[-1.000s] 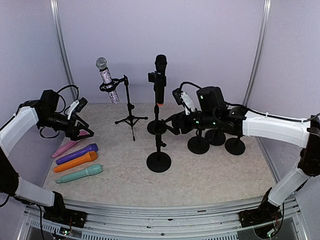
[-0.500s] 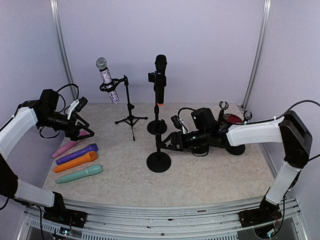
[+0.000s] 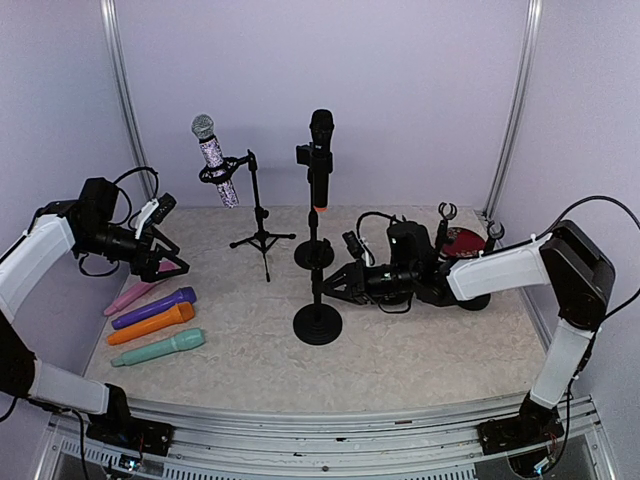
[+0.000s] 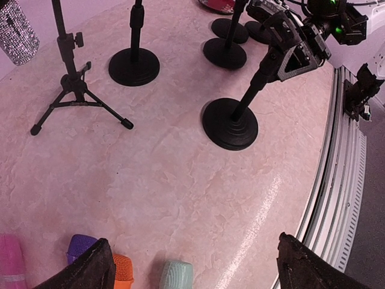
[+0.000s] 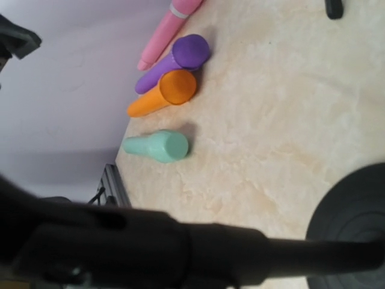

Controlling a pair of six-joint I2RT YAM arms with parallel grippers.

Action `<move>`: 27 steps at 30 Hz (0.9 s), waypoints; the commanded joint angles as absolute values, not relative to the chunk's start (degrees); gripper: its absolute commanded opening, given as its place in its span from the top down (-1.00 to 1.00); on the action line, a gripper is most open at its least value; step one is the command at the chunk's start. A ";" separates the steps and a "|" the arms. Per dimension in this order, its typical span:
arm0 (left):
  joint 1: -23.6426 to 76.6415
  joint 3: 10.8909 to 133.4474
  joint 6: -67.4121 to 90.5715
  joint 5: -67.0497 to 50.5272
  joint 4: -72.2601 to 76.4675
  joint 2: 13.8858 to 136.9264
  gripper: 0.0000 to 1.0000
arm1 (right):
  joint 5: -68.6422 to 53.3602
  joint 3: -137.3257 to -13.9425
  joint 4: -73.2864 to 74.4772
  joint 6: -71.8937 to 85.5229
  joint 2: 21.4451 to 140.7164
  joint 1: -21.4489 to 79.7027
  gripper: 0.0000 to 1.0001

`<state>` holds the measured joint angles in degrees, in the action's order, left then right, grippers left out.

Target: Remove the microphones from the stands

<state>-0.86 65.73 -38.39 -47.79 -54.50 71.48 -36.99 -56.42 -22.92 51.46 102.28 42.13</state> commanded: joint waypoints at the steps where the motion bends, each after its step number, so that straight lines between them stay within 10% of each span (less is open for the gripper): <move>1: -0.44 66.11 -38.63 -48.22 -54.88 70.29 -0.82 | -36.29 -54.63 -26.34 53.68 102.67 41.47 0.63; 6: -0.35 66.49 -38.57 -48.19 -54.92 70.31 -0.82 | -32.32 -53.68 -23.16 51.13 100.98 41.82 1.00; 27: -0.08 66.91 -39.10 -48.12 -55.48 71.16 -0.82 | 14.13 -62.54 4.67 19.31 99.74 55.92 1.00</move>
<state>-0.45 65.73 -38.44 -47.77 -54.54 71.48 1.69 -62.89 -3.68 26.39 98.35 54.83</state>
